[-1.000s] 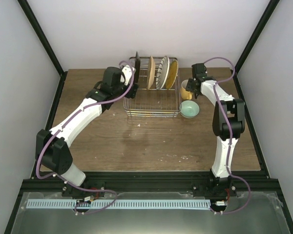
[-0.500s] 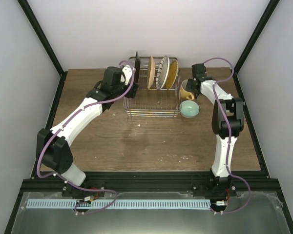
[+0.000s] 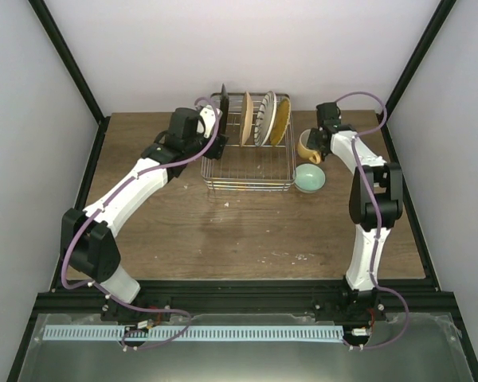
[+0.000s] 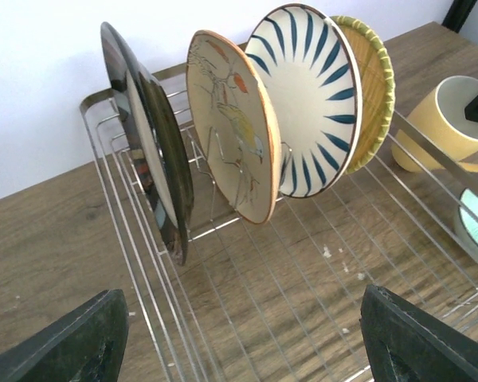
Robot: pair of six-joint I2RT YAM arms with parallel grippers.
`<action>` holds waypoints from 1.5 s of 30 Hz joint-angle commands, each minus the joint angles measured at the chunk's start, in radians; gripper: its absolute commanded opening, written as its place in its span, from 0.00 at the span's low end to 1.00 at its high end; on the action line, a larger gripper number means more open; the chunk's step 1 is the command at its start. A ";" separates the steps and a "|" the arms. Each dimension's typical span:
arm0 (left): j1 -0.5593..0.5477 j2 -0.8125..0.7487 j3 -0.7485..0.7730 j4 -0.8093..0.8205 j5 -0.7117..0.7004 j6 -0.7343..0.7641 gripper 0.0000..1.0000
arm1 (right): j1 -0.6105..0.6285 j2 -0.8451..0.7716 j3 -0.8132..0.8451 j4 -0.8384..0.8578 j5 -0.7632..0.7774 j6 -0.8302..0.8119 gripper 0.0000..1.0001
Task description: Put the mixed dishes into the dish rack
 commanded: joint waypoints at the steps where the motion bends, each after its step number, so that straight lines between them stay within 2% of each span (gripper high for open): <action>1: 0.009 0.005 0.025 0.028 0.086 -0.063 0.81 | -0.024 -0.144 -0.008 0.054 0.026 0.012 0.01; 10: 0.014 -0.001 0.010 0.031 0.198 -0.121 0.81 | -0.028 -0.207 -0.017 0.061 -0.014 0.003 0.01; 12: 0.032 0.006 0.008 0.023 0.306 -0.157 0.81 | -0.030 -0.237 -0.037 0.073 -0.046 0.004 0.01; 14: 0.058 0.018 0.004 0.026 0.443 -0.257 0.81 | -0.033 -0.281 -0.079 0.107 -0.094 0.018 0.01; 17: 0.090 0.015 -0.044 0.086 0.562 -0.379 0.80 | -0.033 -0.352 -0.153 0.169 -0.155 0.040 0.01; 21: 0.099 -0.015 -0.106 0.151 0.561 -0.429 0.80 | -0.033 -0.413 -0.207 0.199 -0.217 0.042 0.01; 24: 0.112 -0.015 -0.128 0.182 0.609 -0.471 0.80 | -0.033 -0.457 -0.246 0.236 -0.268 0.039 0.01; 33: 0.142 -0.019 -0.265 0.513 0.759 -0.741 0.80 | -0.033 -0.594 -0.392 0.432 -0.474 0.150 0.01; 38: 0.162 -0.020 -0.417 0.906 0.788 -0.985 0.80 | -0.033 -0.649 -0.554 0.664 -0.617 0.327 0.01; 45: 0.163 0.054 -0.535 1.323 0.783 -1.215 0.79 | -0.032 -0.692 -0.781 1.020 -0.740 0.556 0.01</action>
